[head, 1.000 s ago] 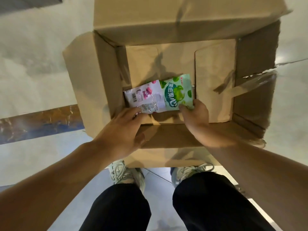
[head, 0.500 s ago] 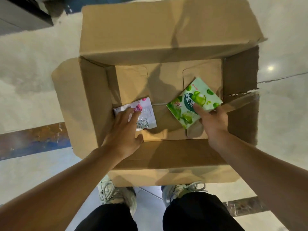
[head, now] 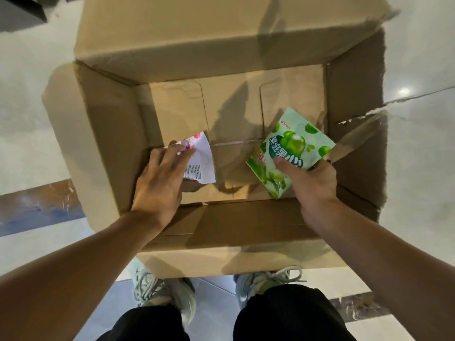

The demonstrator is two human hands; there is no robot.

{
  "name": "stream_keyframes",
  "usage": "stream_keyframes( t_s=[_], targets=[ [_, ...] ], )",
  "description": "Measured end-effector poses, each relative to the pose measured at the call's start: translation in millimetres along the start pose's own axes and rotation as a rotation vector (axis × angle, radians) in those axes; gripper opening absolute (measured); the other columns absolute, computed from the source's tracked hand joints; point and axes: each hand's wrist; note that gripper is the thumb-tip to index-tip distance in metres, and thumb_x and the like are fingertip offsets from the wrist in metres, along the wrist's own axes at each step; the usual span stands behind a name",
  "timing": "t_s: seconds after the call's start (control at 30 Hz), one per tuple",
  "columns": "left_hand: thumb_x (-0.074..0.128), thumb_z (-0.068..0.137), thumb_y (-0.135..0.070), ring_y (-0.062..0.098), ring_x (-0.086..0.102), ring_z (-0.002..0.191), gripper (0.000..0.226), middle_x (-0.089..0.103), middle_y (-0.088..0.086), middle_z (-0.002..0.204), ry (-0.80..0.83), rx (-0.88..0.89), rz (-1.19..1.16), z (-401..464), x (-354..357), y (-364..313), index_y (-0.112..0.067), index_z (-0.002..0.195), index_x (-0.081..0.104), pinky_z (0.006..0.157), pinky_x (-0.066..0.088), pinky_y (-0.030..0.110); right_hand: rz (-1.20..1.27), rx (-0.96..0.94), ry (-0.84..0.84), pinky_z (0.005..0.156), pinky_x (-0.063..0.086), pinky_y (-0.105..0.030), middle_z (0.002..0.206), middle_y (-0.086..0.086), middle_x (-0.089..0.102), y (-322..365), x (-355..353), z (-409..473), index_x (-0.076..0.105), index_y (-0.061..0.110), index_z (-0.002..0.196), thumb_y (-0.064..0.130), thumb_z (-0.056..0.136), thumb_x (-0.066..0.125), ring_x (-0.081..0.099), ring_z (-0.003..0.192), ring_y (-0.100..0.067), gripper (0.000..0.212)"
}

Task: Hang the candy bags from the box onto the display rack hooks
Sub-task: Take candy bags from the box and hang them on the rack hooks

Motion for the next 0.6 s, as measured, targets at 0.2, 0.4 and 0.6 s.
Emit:
stream_keyframes(
  t_s=[0.2,0.4,0.6],
  targets=[
    [0.055,0.1,-0.01,0.018,0.064,0.114,0.047,0.064,-0.005,0.13,-0.031,-0.225,-0.534,-19,-59,-26,-0.027,0.143,0.045,0.091,0.055,0.034,0.129,-0.065,0.122,0.073,0.062,-0.028,0.1,0.004,0.077,26,-32,-55,0.072,0.011,0.113,0.009,0.081,0.081,0.076,0.087,-0.009,0.033],
    [0.051,0.1,-0.009,0.019,0.058,0.103,0.029,0.062,0.0,0.111,0.017,-0.417,-0.855,-60,-172,-80,-0.018,0.127,0.055,0.075,0.042,0.025,0.163,-0.13,0.188,0.07,0.061,-0.024,0.101,0.005,0.078,85,-76,-152,0.07,0.015,0.119,0.021,0.087,0.077,0.076,0.091,-0.014,0.033],
    [0.061,0.076,-0.024,0.039,0.064,0.111,0.038,0.067,0.022,0.117,0.106,-0.48,-1.227,-143,-325,-113,-0.022,0.114,0.063,0.103,0.047,0.059,0.164,-0.171,0.231,0.071,0.063,-0.033,0.09,0.009,0.079,183,-147,-298,0.074,0.022,0.101,0.023,0.088,0.076,0.077,0.086,-0.015,0.014]
  ],
)
Point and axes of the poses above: each hand's wrist, its own z-axis towards the middle knuckle, its own x-axis out of the palm, y = z × x
